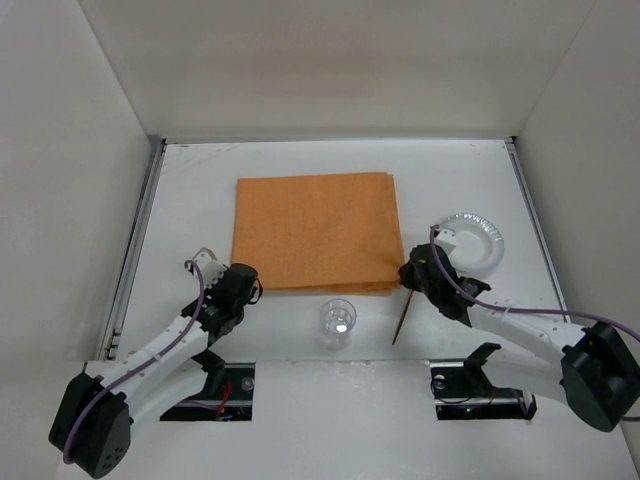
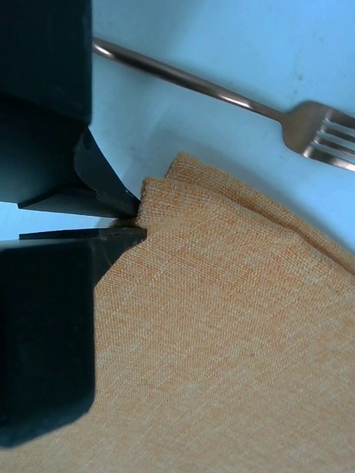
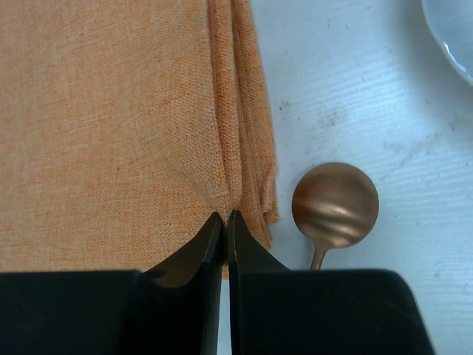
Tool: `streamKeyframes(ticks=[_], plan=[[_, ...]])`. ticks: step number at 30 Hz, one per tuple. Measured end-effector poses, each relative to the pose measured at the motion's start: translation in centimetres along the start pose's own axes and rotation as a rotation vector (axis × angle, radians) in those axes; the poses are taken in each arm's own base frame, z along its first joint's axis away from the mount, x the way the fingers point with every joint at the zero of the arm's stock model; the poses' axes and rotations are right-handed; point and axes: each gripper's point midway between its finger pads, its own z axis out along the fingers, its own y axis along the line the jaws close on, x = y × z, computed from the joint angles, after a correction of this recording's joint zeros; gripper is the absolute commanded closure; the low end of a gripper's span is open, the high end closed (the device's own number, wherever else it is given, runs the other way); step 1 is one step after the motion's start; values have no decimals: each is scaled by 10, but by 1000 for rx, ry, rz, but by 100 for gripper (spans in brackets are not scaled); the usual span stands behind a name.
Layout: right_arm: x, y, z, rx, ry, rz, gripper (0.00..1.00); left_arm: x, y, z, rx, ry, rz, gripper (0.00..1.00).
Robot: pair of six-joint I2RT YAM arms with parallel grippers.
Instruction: Set the dinner table for one person
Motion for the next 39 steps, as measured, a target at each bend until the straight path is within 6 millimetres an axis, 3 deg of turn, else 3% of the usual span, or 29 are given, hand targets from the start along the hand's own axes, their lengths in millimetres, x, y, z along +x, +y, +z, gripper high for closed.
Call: streamKeyframes(ticks=[7, 12, 16, 19, 23, 28, 32, 36, 39], plan=[[24, -3, -13, -7, 56, -3, 86, 4, 17, -5, -46, 3, 7, 87], [21, -4, -24, 0, 30, -4, 48, 1, 24, -9, -61, -8, 19, 74], [11, -9, -28, 17, -10, -24, 40, -5, 24, -15, -47, -27, 24, 70], [0, -4, -30, 11, -32, -61, 42, -10, 13, -25, 3, -49, 43, 67], [-12, 23, -23, -32, -44, -104, 68, -20, -16, -39, 90, -99, 85, 63], [28, 53, -2, -99, 71, -156, 76, -16, -48, -36, 152, -130, 142, 61], [58, 61, 4, -112, 141, -174, 79, -6, -69, -24, 187, -129, 200, 60], [71, 56, 11, -81, 184, -156, 79, -8, -88, -13, 235, -130, 208, 57], [63, 52, 6, -68, 179, -119, 59, -18, -99, -7, 273, -143, 196, 56]])
